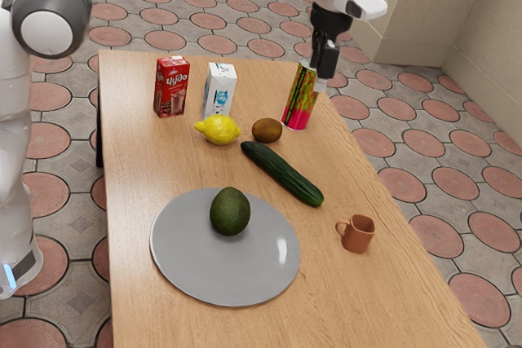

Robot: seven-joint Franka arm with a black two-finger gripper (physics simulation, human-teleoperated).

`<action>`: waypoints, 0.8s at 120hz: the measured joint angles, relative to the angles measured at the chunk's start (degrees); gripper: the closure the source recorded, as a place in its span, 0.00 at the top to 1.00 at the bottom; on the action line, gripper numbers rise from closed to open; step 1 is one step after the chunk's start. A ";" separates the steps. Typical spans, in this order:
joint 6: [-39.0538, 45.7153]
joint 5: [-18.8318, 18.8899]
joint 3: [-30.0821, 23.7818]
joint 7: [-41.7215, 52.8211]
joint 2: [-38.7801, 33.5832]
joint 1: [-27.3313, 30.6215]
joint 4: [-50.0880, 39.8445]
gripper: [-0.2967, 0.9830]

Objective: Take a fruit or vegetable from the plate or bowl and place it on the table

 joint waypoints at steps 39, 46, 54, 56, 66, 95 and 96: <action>8.93 0.48 -3.45 15.12 -13.36 -0.21 -29.34 0.77; 11.02 0.28 -3.94 17.11 -15.24 -0.01 -33.08 0.77; 12.69 -0.23 -5.34 19.17 -17.18 0.03 -35.91 0.77; 13.01 -0.43 -5.78 19.64 -17.49 0.02 -36.43 0.77; 14.04 -1.52 -7.61 21.85 -18.92 -0.11 -39.30 0.77; 14.65 -4.07 -9.85 26.76 -22.40 -0.05 -47.61 0.77; 14.60 -4.13 -9.99 26.90 -22.42 -0.06 -47.71 0.77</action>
